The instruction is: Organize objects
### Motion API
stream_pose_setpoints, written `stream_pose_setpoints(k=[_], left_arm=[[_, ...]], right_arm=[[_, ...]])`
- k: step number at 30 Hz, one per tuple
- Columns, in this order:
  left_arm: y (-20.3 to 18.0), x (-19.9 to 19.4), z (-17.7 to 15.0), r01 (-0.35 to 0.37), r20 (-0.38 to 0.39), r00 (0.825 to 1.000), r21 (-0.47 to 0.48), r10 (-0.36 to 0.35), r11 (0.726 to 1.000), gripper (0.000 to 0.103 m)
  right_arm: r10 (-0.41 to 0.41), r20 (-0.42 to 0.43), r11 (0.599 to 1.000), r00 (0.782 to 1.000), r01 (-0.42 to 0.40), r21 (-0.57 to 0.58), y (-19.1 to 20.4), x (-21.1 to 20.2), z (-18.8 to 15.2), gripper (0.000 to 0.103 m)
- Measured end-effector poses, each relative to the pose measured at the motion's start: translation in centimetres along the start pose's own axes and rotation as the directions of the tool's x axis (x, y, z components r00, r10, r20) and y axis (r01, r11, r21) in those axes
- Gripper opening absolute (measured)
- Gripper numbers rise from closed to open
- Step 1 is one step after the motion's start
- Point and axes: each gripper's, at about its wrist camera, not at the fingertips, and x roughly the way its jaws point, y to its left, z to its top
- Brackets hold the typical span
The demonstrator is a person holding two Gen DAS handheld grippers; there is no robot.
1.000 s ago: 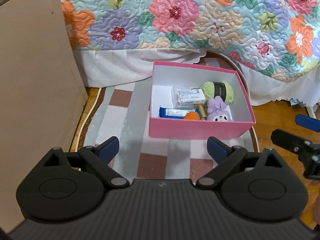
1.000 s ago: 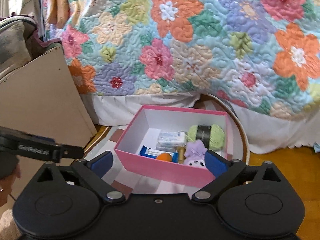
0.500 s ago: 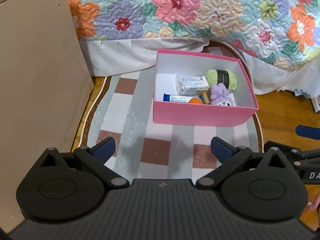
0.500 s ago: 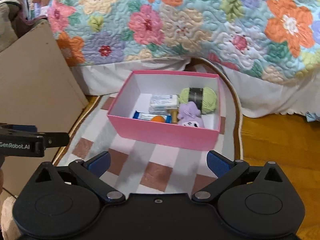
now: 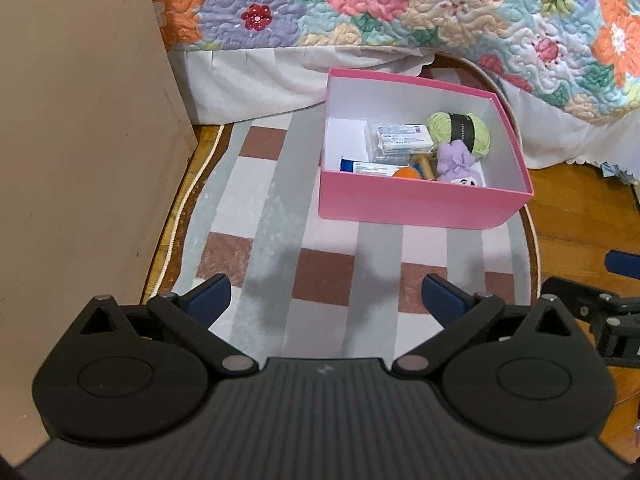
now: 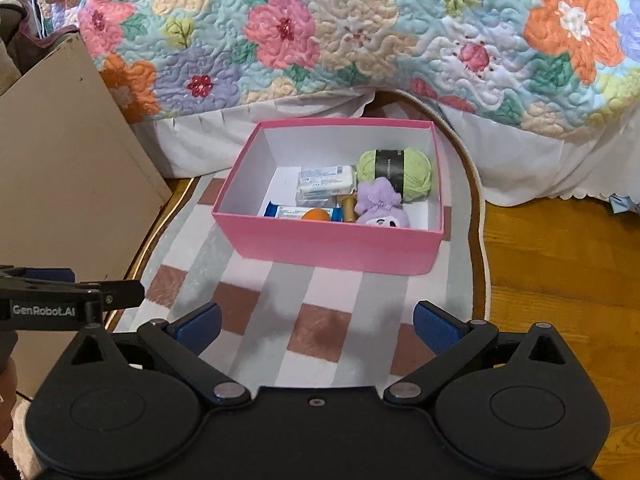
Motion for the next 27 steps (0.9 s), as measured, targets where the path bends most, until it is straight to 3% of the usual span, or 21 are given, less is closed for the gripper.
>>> stream_pose_setpoints(k=[10, 22, 27], left_arm=[[0.36, 0.61, -0.31, -0.057, -0.043, 0.997, 0.019, 0.058, 0.998, 0.103], [0.26, 0.50, -0.65, -0.055, -0.054, 0.997, 0.036, 0.057, 0.998, 0.103], [0.33, 0.39, -0.85, -0.052, -0.062, 0.997, 0.038, 0.054, 0.998, 0.103]], right_arm=[[-0.098, -0.026, 0.995, 0.995, 0.098, -0.008, 0.45, 0.03, -0.29, 0.103], [-0.164, -0.041, 0.986, 0.986, 0.165, -0.001, -0.09, -0.08, -0.28, 0.103], [-0.183, -0.010, 0.983, 0.983, 0.183, 0.007, -0.35, -0.73, -0.37, 0.103]])
